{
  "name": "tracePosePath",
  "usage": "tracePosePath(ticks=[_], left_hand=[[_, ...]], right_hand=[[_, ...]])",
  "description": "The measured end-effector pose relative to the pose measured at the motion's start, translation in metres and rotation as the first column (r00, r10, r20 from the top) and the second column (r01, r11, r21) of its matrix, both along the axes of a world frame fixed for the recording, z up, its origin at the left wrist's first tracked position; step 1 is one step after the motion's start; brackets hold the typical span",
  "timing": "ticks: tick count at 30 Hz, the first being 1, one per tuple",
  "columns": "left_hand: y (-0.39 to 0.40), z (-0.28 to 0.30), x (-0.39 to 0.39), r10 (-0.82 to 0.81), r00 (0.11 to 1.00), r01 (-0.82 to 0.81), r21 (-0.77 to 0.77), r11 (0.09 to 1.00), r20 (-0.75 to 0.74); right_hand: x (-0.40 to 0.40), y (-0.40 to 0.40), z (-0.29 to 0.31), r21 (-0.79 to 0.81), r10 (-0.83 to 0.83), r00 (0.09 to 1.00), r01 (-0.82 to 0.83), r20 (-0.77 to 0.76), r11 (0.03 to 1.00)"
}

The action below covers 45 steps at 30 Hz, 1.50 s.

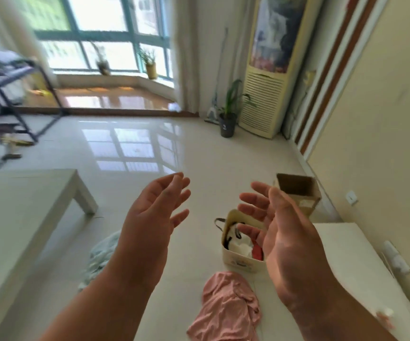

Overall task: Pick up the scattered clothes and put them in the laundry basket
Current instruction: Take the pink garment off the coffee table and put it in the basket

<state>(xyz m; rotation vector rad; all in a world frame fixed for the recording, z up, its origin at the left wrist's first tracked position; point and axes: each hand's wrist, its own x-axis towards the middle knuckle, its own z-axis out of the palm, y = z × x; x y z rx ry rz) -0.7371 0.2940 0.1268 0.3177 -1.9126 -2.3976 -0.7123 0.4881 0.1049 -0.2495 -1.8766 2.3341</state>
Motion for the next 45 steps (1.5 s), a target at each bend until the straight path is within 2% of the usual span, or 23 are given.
tracePosePath(ticks=[6,13,16,19,25,31,34,38,41,45], left_hand=[[-0.13,0.036,0.08,0.18,0.981,-0.177,0.045,0.983,-0.068],[-0.291,0.021,0.195,0.351,0.935,-0.346,0.083,0.935,-0.049],[-0.357,0.009,0.244,0.455,0.89,-0.452,0.068,0.889,-0.034],[-0.424,-0.009,0.304,0.588,0.809,-0.586,0.066,0.807,-0.001],[-0.497,-0.042,0.382,0.718,0.695,-0.715,0.156,0.681,0.049],[-0.508,-0.045,0.406,0.787,0.617,-0.779,0.16,0.607,0.017],[-0.52,-0.061,0.408,0.799,0.6,-0.8,0.038,0.599,0.043],[-0.563,-0.116,0.405,0.842,0.527,-0.832,-0.133,0.539,0.115],[-0.61,-0.17,0.387,0.864,0.469,-0.855,-0.153,0.496,0.184],[-0.677,-0.262,0.342,0.857,0.441,-0.842,-0.208,0.498,0.267]], right_hand=[[0.037,-0.127,0.052,0.028,0.23,0.97,-0.228,-0.075,0.973],[0.111,-0.294,0.049,-0.038,0.362,0.93,-0.364,-0.056,0.93],[0.144,-0.361,0.035,-0.053,0.407,0.913,-0.407,-0.023,0.912],[0.181,-0.429,0.019,-0.056,0.473,0.88,-0.471,0.032,0.88],[0.218,-0.504,-0.009,-0.044,0.569,0.81,-0.569,0.144,0.821],[0.23,-0.541,-0.019,-0.034,0.648,0.746,-0.652,0.154,0.758],[0.227,-0.555,-0.032,-0.041,0.658,0.736,-0.661,0.158,0.749],[0.224,-0.579,-0.076,-0.052,0.67,0.713,-0.676,0.208,0.735],[0.213,-0.607,-0.119,-0.033,0.66,0.711,-0.674,0.243,0.738],[0.183,-0.669,-0.189,0.03,0.624,0.71,-0.668,0.327,0.744]])
